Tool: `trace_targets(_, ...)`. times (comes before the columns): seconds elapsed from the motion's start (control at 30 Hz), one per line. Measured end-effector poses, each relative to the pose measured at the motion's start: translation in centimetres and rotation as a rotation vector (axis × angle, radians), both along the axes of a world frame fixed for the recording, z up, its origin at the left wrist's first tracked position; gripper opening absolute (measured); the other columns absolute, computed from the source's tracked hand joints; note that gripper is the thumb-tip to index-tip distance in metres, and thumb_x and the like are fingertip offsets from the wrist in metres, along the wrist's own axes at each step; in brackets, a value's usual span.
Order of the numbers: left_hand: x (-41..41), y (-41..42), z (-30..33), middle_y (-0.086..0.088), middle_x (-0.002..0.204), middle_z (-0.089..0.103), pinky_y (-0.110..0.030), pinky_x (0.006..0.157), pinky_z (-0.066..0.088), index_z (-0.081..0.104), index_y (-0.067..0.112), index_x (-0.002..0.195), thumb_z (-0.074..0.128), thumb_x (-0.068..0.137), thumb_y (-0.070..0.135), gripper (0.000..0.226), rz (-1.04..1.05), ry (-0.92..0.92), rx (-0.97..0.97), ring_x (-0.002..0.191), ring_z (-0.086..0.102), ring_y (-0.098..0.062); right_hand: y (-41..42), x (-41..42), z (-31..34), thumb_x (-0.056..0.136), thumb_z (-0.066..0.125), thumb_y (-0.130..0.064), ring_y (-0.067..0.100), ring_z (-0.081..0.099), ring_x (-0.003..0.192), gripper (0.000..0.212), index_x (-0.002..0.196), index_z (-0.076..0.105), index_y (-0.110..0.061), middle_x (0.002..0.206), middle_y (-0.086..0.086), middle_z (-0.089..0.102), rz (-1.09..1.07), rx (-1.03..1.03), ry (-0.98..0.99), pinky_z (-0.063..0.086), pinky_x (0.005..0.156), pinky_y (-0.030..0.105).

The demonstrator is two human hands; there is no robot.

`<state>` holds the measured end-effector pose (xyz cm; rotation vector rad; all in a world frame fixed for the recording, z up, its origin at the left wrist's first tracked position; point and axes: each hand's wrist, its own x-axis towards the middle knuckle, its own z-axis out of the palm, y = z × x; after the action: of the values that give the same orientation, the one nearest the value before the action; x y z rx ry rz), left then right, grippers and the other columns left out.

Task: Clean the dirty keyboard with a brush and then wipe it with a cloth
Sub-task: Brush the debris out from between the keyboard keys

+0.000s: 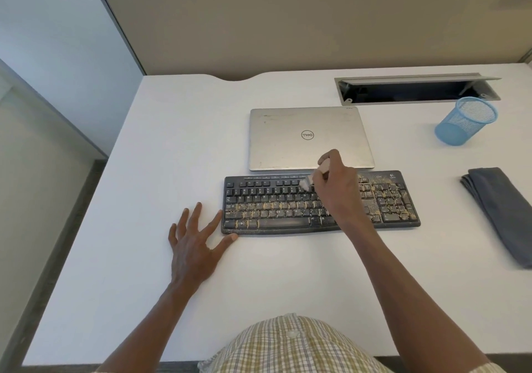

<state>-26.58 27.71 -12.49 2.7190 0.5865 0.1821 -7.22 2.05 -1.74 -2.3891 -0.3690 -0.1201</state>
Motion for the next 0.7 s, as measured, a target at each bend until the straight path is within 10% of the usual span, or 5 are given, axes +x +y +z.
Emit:
trace_targets(0.23, 0.1, -0.1, 0.1, -0.004, 0.167, 0.024, -0.052, 0.123, 0.01, 0.05, 0.046, 0.145, 0.039, 0.084, 0.084, 0.073, 0.003, 0.001, -0.002, 0.155, 0.013, -0.028, -1.8, 0.7, 1.6, 0.092, 0.057, -0.009, 0.02, 0.062, 0.06, 0.015, 0.104, 0.048, -0.012, 0.075, 0.005, 0.061, -0.141, 0.17, 0.003, 0.053, 0.049, 0.034)
trace_targets(0.7, 0.0, 0.0, 0.2, -0.004, 0.167, 0.025, -0.052, 0.123, 0.01, 0.051, 0.046, 0.145, 0.038, 0.084, 0.084, 0.073, 0.008, 0.005, 0.002, 0.155, 0.012, -0.027, -1.0, 0.5, 0.1, 0.092, 0.056, -0.011, 0.023, 0.058, 0.054, 0.016, 0.103, 0.045, -0.01, 0.068, 0.008, 0.059, -0.095, -0.032, 0.016, 0.046, 0.043, 0.035)
